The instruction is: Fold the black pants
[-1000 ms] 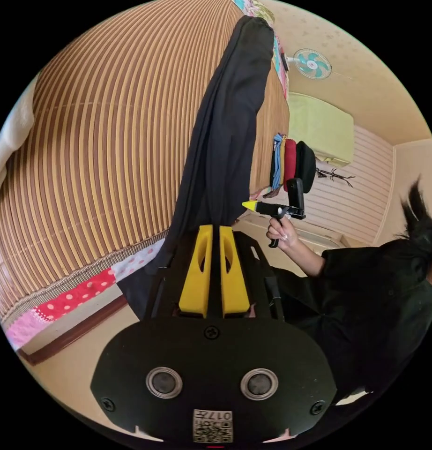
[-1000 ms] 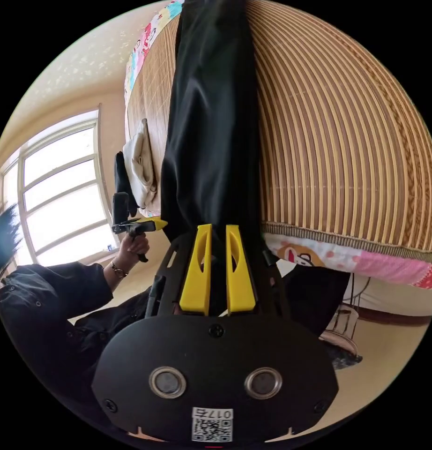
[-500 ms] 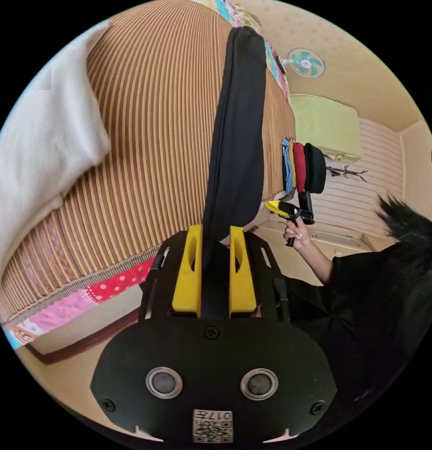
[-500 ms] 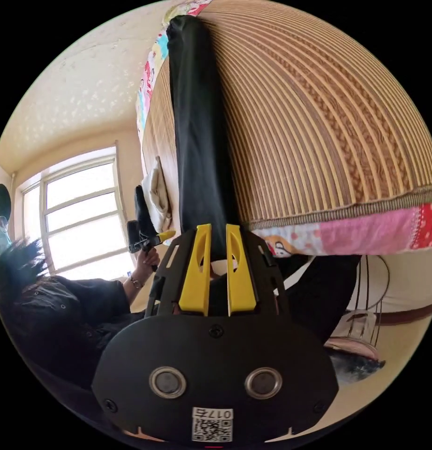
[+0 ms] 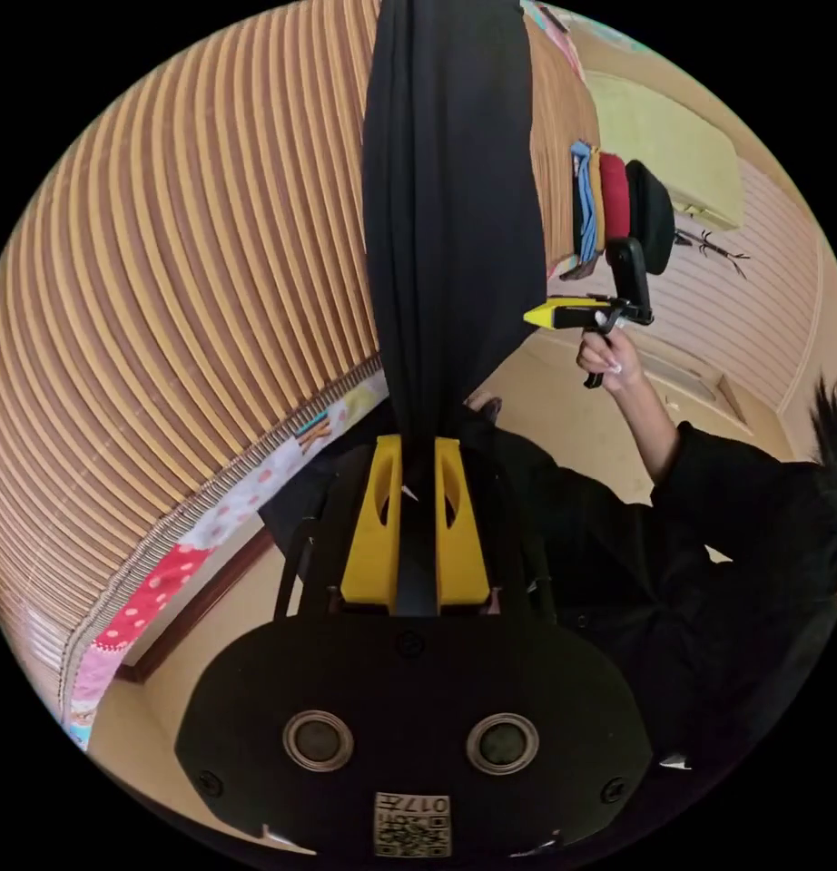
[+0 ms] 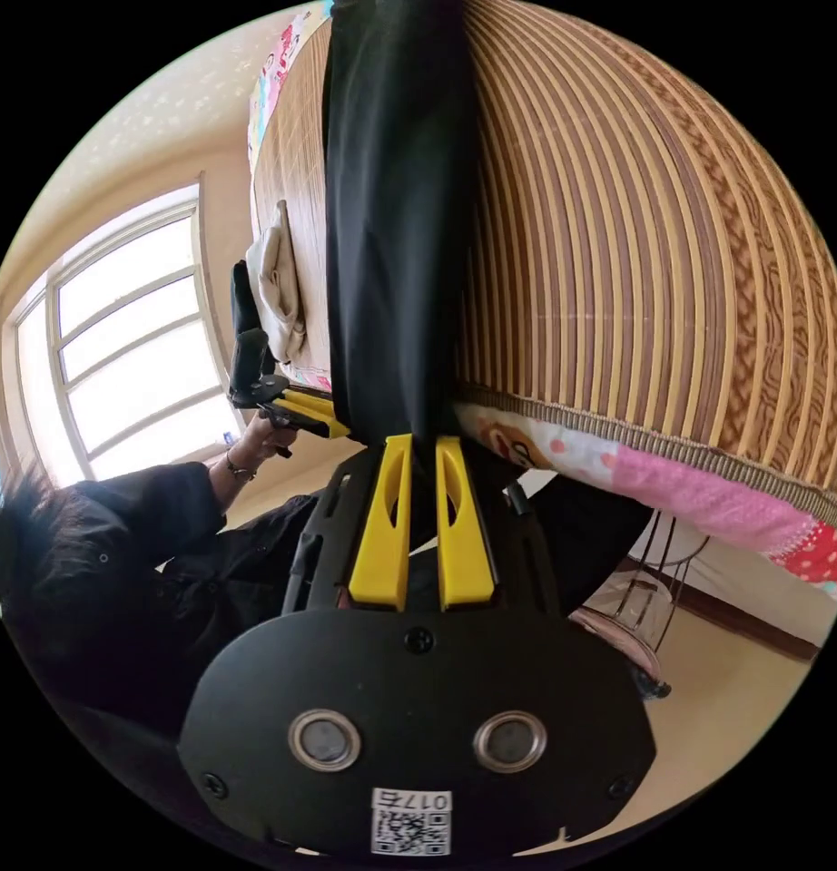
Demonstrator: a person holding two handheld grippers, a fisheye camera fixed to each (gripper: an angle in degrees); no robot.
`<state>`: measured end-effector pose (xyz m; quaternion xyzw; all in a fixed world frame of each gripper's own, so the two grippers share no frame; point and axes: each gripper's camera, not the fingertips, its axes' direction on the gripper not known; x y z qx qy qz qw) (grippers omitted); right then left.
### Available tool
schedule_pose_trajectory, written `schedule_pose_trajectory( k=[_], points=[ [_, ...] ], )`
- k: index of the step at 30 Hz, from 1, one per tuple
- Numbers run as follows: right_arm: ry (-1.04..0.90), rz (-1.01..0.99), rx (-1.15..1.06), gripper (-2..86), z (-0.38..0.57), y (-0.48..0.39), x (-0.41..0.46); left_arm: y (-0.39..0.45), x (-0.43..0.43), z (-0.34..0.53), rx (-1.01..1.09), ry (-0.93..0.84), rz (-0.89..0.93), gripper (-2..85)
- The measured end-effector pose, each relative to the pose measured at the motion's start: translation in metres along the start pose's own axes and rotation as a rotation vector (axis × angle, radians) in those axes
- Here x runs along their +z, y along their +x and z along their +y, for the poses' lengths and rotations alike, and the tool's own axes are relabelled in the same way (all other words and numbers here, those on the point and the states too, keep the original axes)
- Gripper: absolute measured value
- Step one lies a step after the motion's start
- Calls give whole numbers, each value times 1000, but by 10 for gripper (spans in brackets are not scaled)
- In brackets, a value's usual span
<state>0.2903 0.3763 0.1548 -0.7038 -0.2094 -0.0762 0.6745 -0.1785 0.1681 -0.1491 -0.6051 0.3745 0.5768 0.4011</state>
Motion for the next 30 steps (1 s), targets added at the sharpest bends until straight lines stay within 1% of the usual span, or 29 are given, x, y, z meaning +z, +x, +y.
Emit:
schedule_pose_trajectory(
  k=[1,2,3,4,5,6,7,8,9,10,13,14,16,17,18,21,23,24,26,27,29,30],
  points=[
    [-4,8,-12,57,9,5,-5,3,12,2,2,-79,-23,87],
    [43,19,-17,67,15,11,-18,6,12,4,10,-79,-48,108],
    [75,11,-19,73,17,15,-26,8,8,5,15,-46,-53,110],
    [152,-37,-20,84,18,26,-45,10,-8,5,26,55,-26,112],
    [235,-108,-20,94,15,39,-64,9,-27,3,39,182,47,114],
    [275,-140,-22,96,13,46,-72,7,-37,1,40,243,84,114],
    [332,-183,-29,99,5,58,-84,2,-52,-5,38,342,133,121],
    [332,-199,-13,94,-9,69,-89,-3,-60,-16,26,393,135,127],
    [310,-212,-17,91,-17,73,-88,-5,-62,-23,14,397,121,130],
    [255,-252,-47,79,-34,77,-83,-8,-59,-41,-8,364,99,130],
    [107,-390,-82,58,-63,76,-57,-6,-29,-77,5,236,190,96],
    [91,-409,-94,48,-61,73,-52,-3,-16,-84,-18,189,191,77],
    [107,-437,-138,38,-45,64,-58,4,-5,-79,-18,169,229,57],
    [137,-456,-176,33,-25,54,-70,17,-6,-68,35,184,264,52],
    [156,-458,-196,31,-13,48,-77,25,-8,-61,62,190,262,51],
    [266,-510,-353,24,58,2,-127,81,-31,-9,231,240,230,51],
    [391,-554,-488,21,112,-42,-174,137,-55,37,375,300,250,50],
    [411,-567,-521,21,123,-54,-185,153,-61,48,410,318,254,49],
    [478,-609,-645,20,157,-99,-229,217,-92,85,555,416,278,47],
    [491,-613,-681,20,163,-111,-240,233,-101,92,591,443,285,47],
    [521,-631,-844,19,184,-162,-282,298,-135,115,714,523,287,46],
    [524,-639,-880,19,187,-174,-292,314,-142,120,749,540,280,46]
  ],
)
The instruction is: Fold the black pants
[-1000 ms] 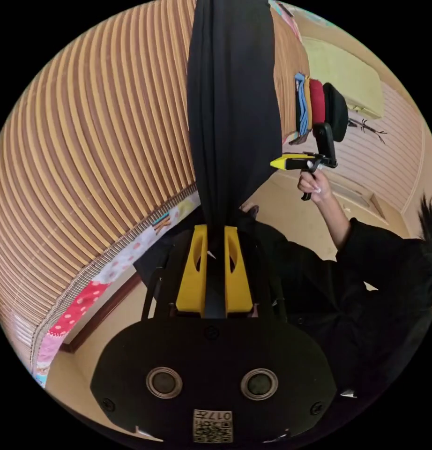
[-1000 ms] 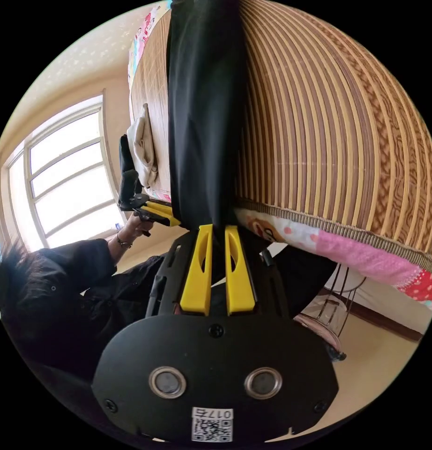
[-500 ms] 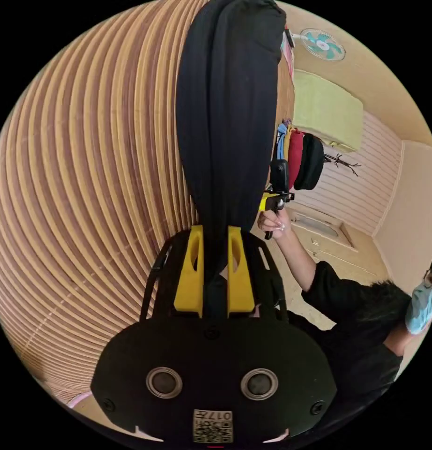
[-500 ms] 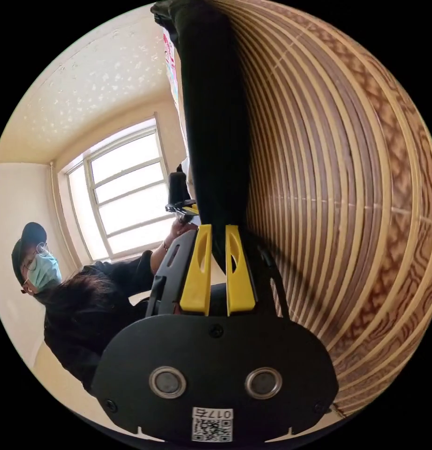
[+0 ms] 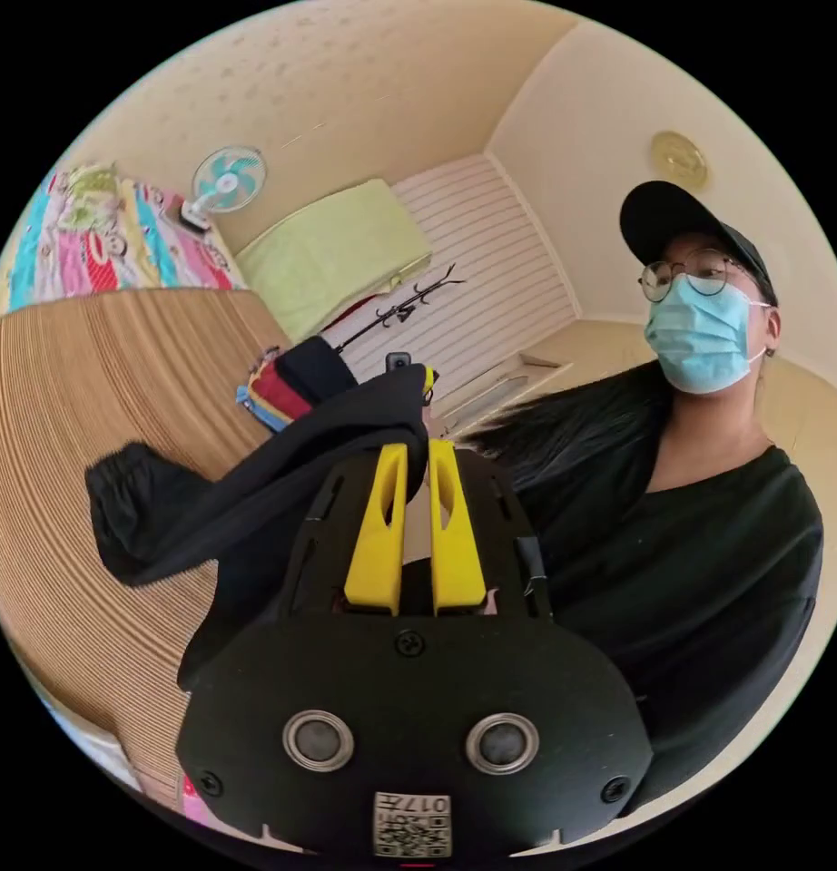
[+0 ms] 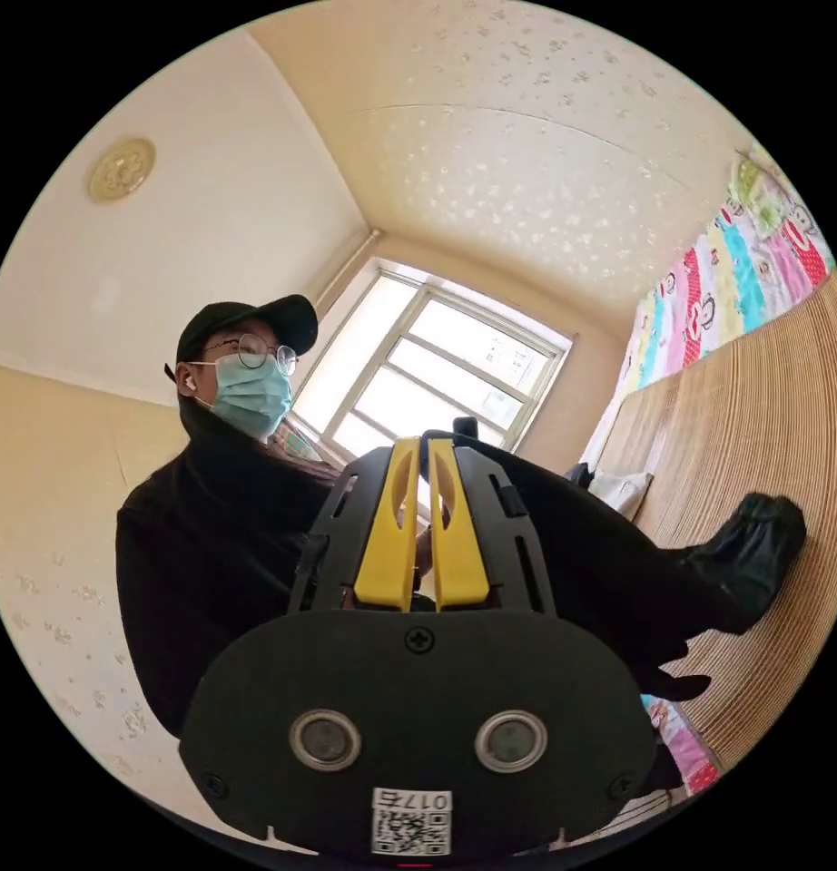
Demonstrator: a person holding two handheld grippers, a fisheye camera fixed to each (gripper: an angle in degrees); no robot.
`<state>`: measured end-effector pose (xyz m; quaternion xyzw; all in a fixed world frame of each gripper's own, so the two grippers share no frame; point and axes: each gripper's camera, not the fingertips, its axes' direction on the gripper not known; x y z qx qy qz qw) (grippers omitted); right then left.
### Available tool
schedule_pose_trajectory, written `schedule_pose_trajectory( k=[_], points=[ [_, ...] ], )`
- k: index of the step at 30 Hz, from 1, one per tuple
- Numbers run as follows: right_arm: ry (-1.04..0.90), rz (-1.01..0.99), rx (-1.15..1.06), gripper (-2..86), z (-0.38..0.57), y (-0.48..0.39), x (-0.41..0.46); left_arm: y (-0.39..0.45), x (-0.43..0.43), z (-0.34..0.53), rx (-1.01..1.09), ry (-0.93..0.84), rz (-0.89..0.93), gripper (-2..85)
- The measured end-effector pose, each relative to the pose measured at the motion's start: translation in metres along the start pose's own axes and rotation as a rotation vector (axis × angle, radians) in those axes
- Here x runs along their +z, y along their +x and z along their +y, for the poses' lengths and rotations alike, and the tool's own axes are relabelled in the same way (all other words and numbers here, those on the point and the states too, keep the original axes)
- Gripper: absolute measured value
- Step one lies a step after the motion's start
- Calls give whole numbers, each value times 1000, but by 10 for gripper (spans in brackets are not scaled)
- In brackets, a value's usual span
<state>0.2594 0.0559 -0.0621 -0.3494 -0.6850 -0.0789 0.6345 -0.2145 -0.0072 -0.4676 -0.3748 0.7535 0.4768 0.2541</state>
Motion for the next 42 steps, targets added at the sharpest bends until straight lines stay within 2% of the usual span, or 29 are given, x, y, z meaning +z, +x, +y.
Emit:
schedule_pose_trajectory(
  k=[2,4,6,9,11,14,17,19,22,24,27,29,31,34,38,42],
  points=[
    [-17,-67,-101,19,-43,-39,2,55,-3,-39,151,63,8,45],
    [-35,-81,-172,19,-71,-65,3,84,-8,-65,196,139,20,45],
    [-58,-21,-187,19,-96,-81,0,99,-12,-88,182,202,-8,45],
    [-62,152,-95,19,-132,-77,-10,95,-15,-119,98,285,-91,44],
    [-50,414,-8,20,-156,-49,-17,57,-14,-144,-35,340,-194,43],
    [-115,637,73,20,-184,6,-13,-16,-1,-179,-159,307,-285,42],
    [-125,683,152,20,-188,51,-13,-76,5,-192,-238,310,-341,42],
    [-134,698,191,21,-170,73,-15,-102,12,-186,-267,278,-396,44],
    [-207,722,339,25,-107,126,-20,-153,34,-142,-419,195,-491,51],
    [-235,714,481,29,-52,161,-28,-190,56,-99,-565,144,-459,61],
    [-292,760,782,44,49,208,-49,-247,95,-22,-861,50,-368,122],
    [-317,772,986,81,107,225,-67,-268,101,26,-1050,101,-305,133],
    [-275,755,1034,106,120,226,-79,-273,91,42,-1117,193,-270,135],
    [-211,759,983,129,95,233,-90,-276,61,21,-1084,292,-319,145],
    [-184,774,780,163,19,270,-75,-309,28,-56,-937,290,-352,177],
    [-311,653,785,189,-11,339,-38,-356,27,-119,-897,212,-322,181]
  ],
)
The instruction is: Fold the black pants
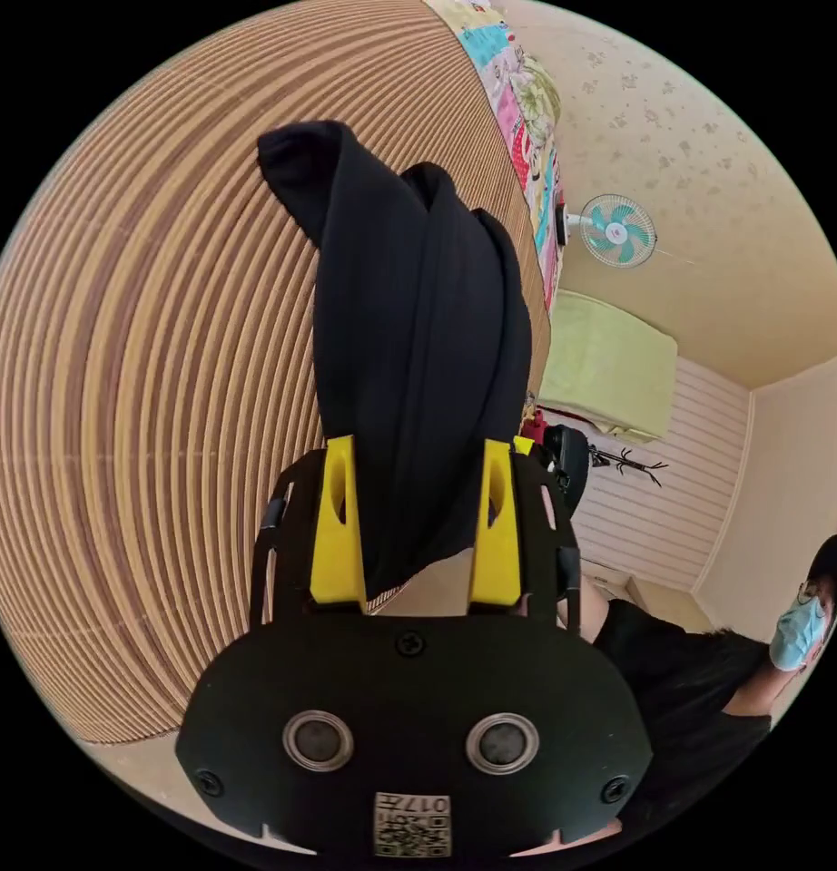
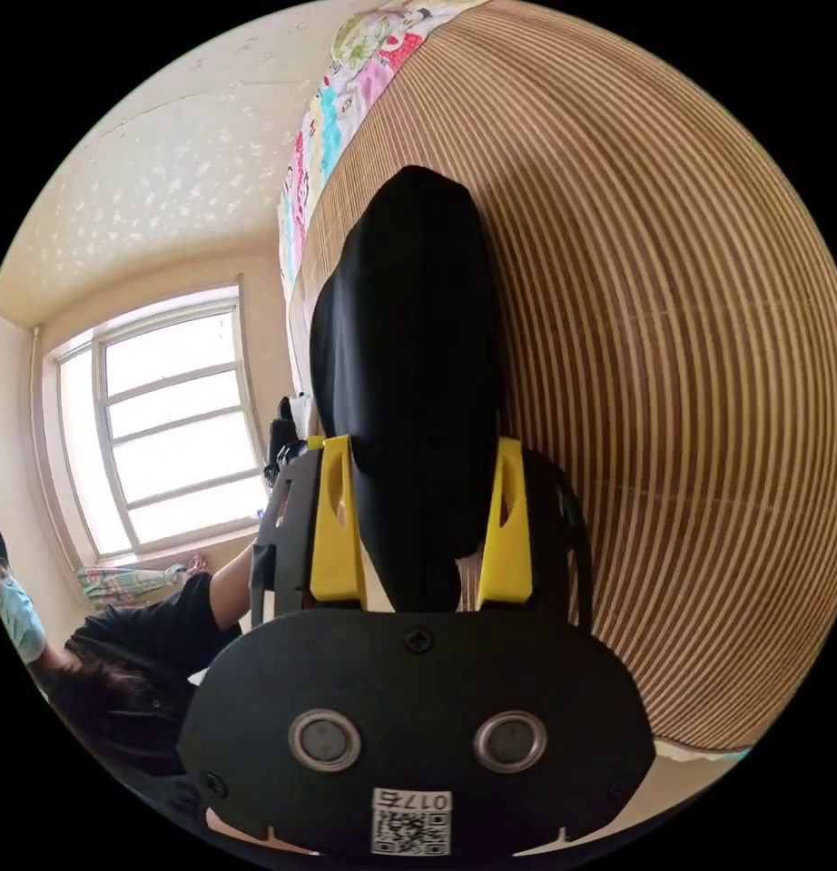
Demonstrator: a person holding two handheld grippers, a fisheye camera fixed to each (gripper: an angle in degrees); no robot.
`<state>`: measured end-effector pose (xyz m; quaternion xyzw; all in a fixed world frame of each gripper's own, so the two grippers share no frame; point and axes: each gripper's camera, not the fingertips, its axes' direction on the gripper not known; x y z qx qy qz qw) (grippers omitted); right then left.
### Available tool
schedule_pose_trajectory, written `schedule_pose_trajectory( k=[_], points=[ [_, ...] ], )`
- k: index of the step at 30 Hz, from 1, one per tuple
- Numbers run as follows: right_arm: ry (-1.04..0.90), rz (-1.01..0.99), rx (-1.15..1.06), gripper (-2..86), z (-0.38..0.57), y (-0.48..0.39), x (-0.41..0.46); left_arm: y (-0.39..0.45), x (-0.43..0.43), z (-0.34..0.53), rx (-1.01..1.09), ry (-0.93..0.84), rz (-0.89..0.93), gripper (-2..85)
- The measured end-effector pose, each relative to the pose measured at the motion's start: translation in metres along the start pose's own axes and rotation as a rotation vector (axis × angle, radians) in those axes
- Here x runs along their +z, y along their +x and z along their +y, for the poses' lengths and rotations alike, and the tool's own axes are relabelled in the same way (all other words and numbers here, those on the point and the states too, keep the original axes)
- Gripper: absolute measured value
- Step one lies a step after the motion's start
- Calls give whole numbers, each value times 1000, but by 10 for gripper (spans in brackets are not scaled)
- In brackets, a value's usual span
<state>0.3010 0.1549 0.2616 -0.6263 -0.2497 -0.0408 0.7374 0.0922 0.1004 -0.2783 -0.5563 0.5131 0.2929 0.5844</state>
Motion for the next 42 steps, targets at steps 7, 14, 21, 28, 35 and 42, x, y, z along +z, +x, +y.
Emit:
schedule_pose_trajectory(
  k=[7,14,21,28,35,42],
  points=[
    [-53,122,17,145,37,-30,2,57,57,-41,-28,-112,-121,129],
    [208,583,188,124,166,-32,-133,130,220,-13,-31,-386,92,144],
    [446,718,119,47,221,-98,-153,125,265,34,-196,-563,199,92],
    [269,530,-51,8,180,-176,5,32,77,66,-144,-538,-432,94],
    [94,548,-306,5,151,-297,153,-31,-197,104,-244,180,-599,109],
    [53,511,-257,5,161,-336,221,-75,-259,58,-172,378,-523,135]
  ],
)
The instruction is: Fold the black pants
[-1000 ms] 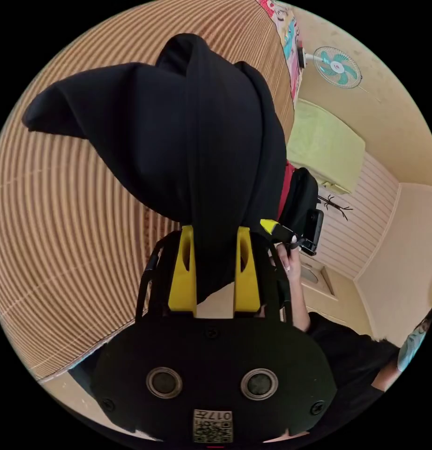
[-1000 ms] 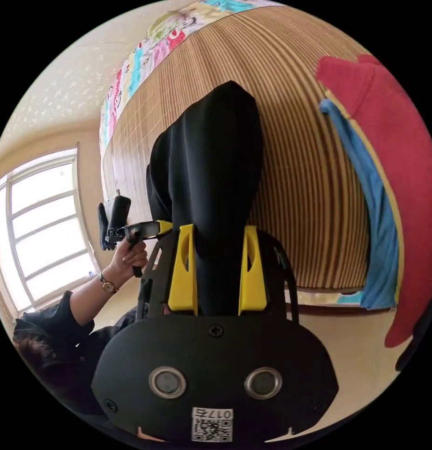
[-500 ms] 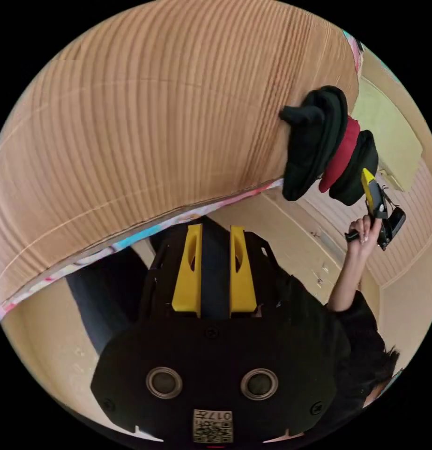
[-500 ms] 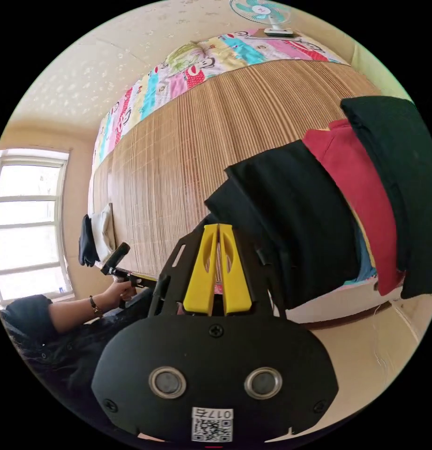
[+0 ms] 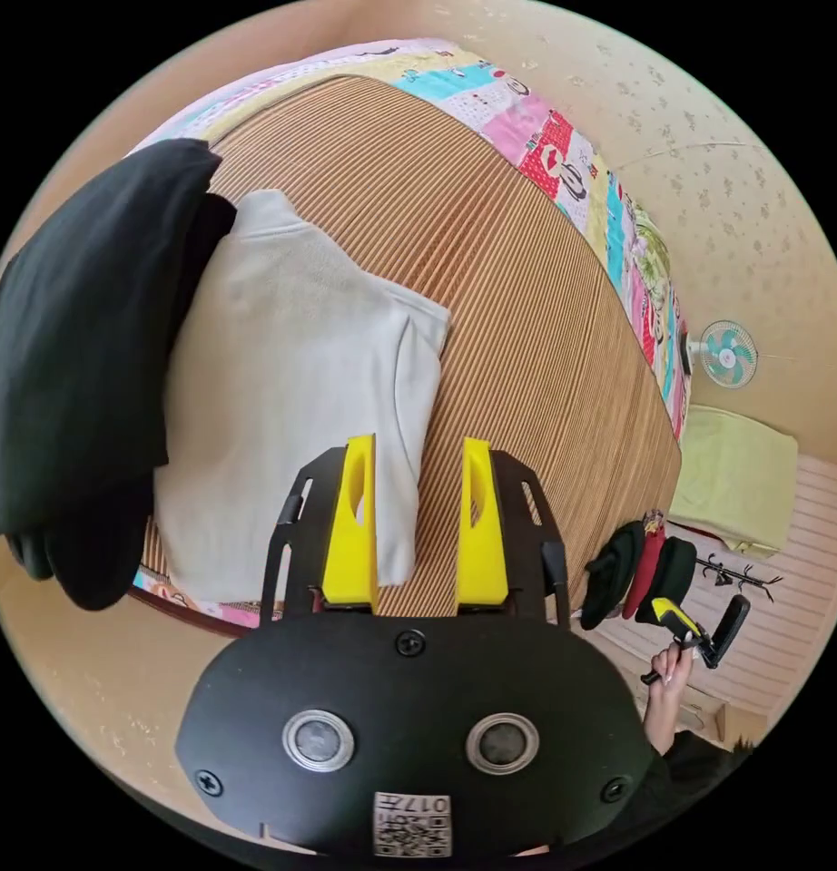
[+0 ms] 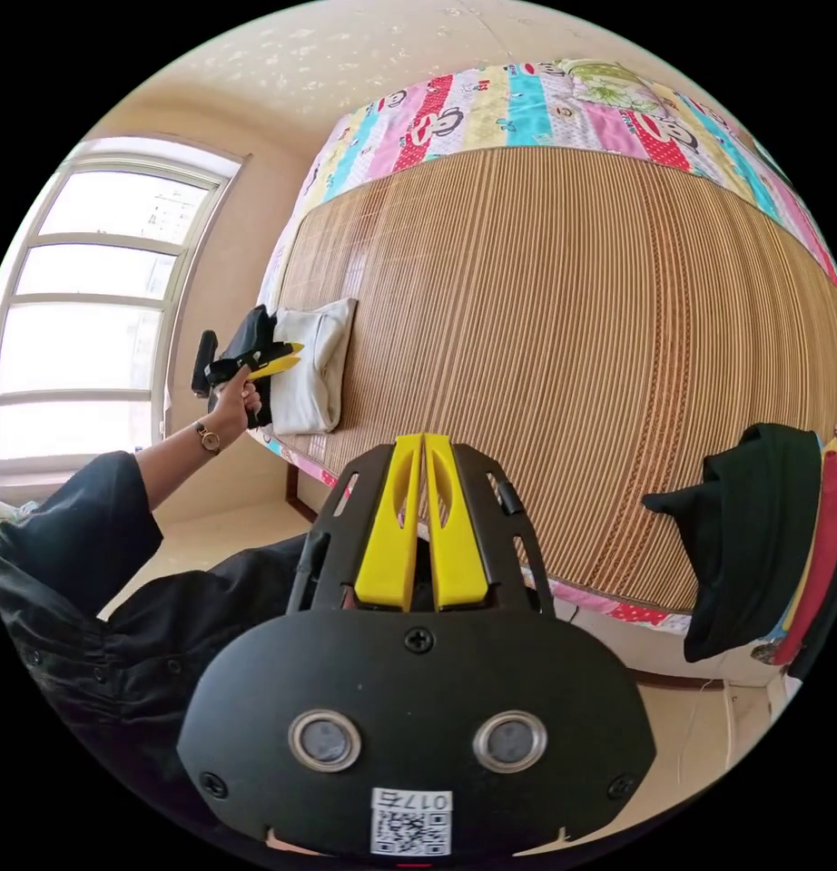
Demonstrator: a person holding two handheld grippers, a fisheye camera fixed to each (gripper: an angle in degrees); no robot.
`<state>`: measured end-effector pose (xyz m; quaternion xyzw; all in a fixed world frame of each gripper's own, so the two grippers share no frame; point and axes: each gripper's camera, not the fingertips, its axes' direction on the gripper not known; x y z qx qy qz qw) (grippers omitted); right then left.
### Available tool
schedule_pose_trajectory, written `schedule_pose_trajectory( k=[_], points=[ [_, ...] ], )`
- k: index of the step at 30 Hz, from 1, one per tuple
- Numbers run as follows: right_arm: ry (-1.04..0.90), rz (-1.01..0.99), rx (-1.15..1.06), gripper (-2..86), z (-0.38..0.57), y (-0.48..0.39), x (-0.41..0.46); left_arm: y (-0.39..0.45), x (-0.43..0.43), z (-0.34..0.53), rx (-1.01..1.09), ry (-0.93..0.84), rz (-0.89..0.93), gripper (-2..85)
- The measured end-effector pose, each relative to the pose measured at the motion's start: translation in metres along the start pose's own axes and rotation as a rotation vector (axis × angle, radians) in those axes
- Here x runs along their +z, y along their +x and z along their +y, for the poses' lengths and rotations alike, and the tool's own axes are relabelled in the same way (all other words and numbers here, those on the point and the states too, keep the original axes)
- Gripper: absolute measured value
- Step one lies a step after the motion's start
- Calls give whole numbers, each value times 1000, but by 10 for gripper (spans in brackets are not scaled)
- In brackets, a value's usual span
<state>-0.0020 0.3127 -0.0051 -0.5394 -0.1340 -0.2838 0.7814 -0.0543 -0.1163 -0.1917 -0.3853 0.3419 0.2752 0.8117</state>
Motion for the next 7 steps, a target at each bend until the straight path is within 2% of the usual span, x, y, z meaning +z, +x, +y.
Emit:
schedule_pose_trajectory(
  k=[2,4,7],
  points=[
    [5,-12,40,5,15,-12,6,-22,34,-15,-58,-61,18,111],
    [-8,7,71,5,30,-17,12,-42,65,-12,-129,-141,-51,68],
    [-18,34,132,6,59,-19,20,-78,82,20,-164,-76,-19,44]
  ],
)
